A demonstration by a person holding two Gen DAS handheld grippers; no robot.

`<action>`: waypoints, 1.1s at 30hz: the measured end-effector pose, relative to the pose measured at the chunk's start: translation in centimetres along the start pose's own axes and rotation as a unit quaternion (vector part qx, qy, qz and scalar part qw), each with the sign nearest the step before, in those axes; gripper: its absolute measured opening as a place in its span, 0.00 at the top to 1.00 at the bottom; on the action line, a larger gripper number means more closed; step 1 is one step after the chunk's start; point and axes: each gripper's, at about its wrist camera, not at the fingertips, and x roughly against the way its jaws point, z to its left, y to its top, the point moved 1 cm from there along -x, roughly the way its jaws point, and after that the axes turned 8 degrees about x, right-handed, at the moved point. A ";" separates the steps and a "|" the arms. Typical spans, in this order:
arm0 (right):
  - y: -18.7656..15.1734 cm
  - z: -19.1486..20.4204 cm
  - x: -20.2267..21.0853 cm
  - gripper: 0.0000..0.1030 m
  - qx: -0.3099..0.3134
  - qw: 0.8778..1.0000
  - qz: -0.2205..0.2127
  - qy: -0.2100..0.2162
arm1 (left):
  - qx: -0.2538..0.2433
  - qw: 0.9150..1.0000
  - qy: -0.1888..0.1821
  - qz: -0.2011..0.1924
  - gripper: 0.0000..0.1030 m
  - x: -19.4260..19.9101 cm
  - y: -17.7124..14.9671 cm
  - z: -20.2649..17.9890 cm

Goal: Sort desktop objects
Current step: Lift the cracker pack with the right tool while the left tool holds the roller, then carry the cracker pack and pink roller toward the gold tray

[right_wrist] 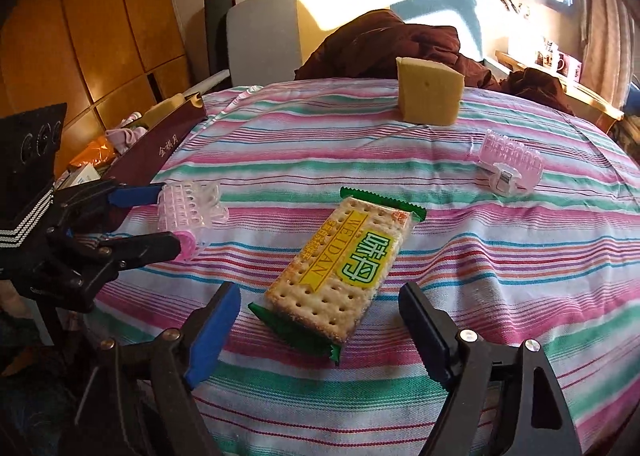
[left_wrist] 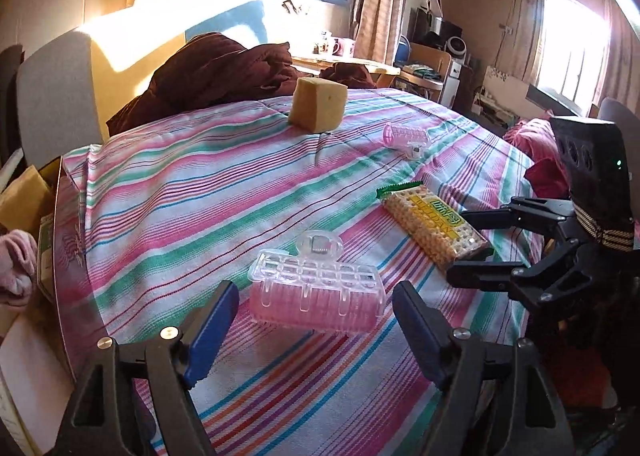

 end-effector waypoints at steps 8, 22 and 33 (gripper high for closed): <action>0.7 0.2 0.6 0.20 -0.019 0.999 -0.013 -0.043 | -0.027 1.000 0.002 0.011 0.21 -1.6 1.0 -0.6; 1.4 1.6 -1.9 0.42 -0.017 0.991 0.041 -0.125 | 0.015 0.999 0.045 0.017 0.24 -3.0 0.6 -0.1; 0.9 1.2 -1.4 0.52 -0.021 0.993 0.034 -0.108 | 0.026 0.997 0.071 -0.015 0.33 -2.0 -0.3 -0.7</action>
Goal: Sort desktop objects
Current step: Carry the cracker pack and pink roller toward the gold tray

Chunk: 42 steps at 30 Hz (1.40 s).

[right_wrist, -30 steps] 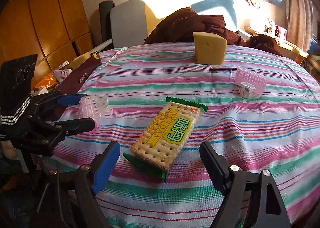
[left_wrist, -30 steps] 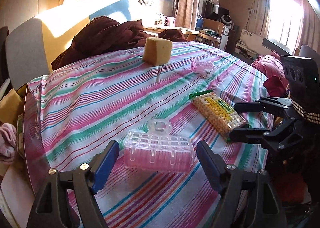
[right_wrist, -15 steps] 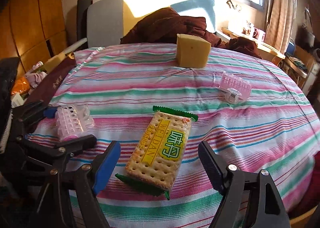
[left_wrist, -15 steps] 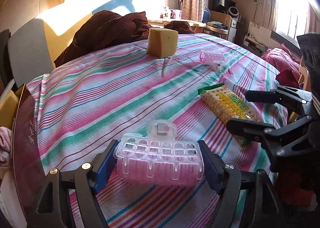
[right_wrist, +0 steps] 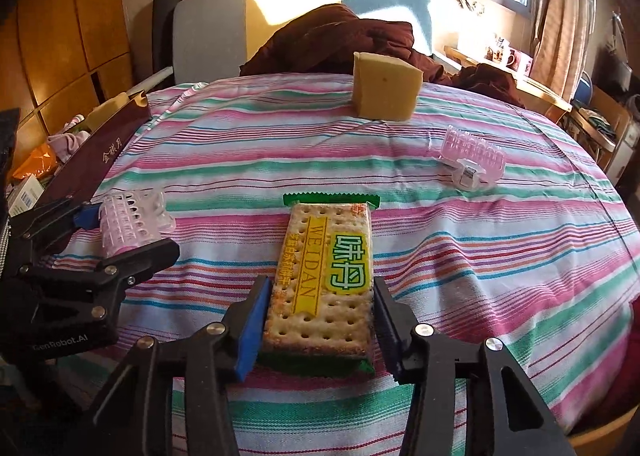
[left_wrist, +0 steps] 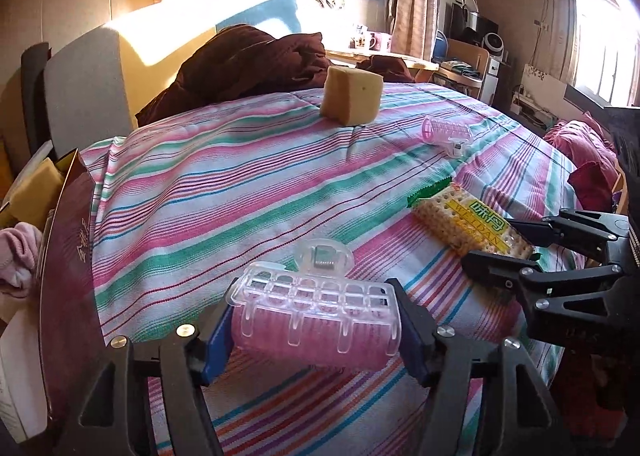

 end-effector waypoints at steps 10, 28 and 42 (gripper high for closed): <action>0.3 1.0 0.4 0.53 -0.005 0.999 -0.009 0.040 | 0.005 1.000 0.005 -0.019 0.34 2.3 -1.1 -0.4; 6.5 9.6 2.9 0.53 0.070 0.986 -0.068 0.136 | 0.078 0.992 0.047 -0.083 0.33 11.1 0.0 6.2; 11.3 22.3 3.1 0.53 0.183 0.952 -0.090 0.227 | 0.165 0.973 0.151 -0.064 0.33 13.1 4.6 21.7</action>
